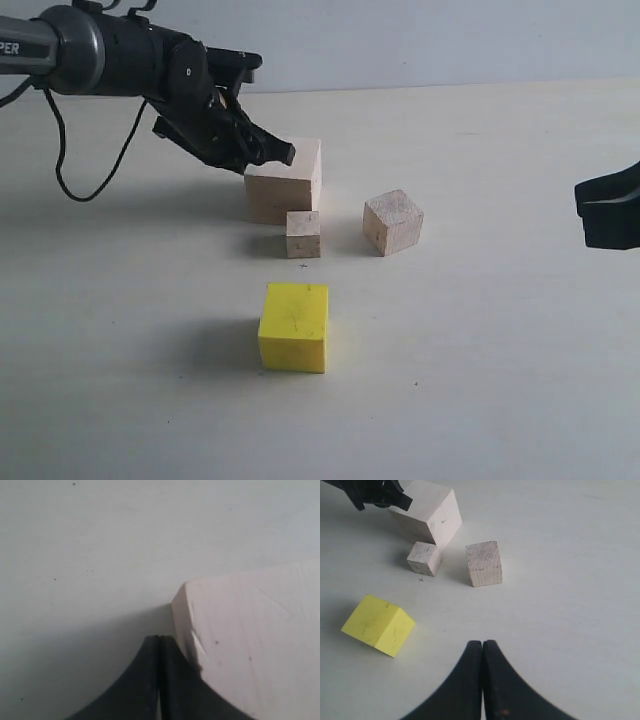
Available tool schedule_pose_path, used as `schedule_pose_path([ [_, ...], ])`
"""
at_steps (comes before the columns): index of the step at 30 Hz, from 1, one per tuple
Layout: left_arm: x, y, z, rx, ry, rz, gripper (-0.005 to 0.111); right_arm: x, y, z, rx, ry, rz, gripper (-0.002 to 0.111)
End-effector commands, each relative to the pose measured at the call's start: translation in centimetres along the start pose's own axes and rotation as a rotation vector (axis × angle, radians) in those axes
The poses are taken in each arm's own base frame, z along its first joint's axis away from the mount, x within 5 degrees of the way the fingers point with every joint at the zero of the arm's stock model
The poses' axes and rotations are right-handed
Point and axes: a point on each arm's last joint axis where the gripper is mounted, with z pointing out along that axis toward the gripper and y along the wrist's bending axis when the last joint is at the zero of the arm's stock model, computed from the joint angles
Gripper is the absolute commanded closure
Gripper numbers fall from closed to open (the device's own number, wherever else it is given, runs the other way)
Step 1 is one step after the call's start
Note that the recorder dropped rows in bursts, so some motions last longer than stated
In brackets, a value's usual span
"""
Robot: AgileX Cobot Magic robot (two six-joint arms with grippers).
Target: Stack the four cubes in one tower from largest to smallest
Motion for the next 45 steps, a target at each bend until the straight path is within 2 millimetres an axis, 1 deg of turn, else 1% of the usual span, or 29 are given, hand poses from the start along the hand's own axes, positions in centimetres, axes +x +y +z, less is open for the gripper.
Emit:
schedule_pose_path([
  [1, -2.6, 0.5, -2.8, -0.001, -0.147, 0.007, 0.107, -0.2, 0.0, -0.1, 0.002, -0.009, -0.012, 0.108],
  [5, -5.2, 1.6, -4.4, -0.006, -0.249, -0.017, 0.107, -0.2, 0.0, -0.1, 0.002, -0.009, -0.012, 0.108],
  [8, -6.9, 1.5, -5.2, -0.012, -0.293, 0.035, 0.107, -0.2, 0.0, -0.1, 0.002, -0.009, -0.012, 0.108],
  [10, -7.8, 1.4, -5.4, -0.015, -0.302, 0.059, 0.107, -0.2, 0.0, -0.1, 0.002, -0.009, -0.012, 0.108],
  [12, -8.1, 1.3, -4.8, -0.013, -0.282, 0.075, 0.107, -0.2, 0.0, -0.1, 0.002, -0.011, -0.012, 0.108],
  [16, -7.9, 1.0, -2.8, 0.013, -0.223, 0.085, 0.107, -0.2, 0.0, -0.1, 0.001, -0.012, -0.012, 0.108],
  [18, -7.6, 0.6, -1.8, 0.055, -0.196, 0.097, 0.107, -0.2, 0.0, -0.1, 0.001, -0.012, -0.012, 0.108],
  [21, -7.2, 0.1, -0.8, 0.120, -0.181, 0.091, 0.107, -0.2, 0.0, -0.1, 0.001, -0.012, -0.012, 0.108],
  [30, -5.6, -0.6, 1.5, 0.205, -0.074, 0.123, 0.107, -0.2, 0.0, -0.1, 0.001, -0.012, -0.012, 0.108],
  [34, -5.1, -0.8, 1.6, 0.219, -0.031, 0.133, 0.107, -0.2, 0.0, -0.1, 0.001, -0.012, -0.012, 0.108],
  [37, -5.1, -1.0, 1.1, 0.236, -0.010, 0.131, 0.107, -0.2, 0.0, -0.1, 0.001, -0.012, -0.012, 0.108],
  [45, -4.5, -2.2, 0.8, 0.294, 0.052, 0.138, 0.107, -0.2, 0.0, -0.1, 0.006, -0.009, -0.018, 0.108],
])
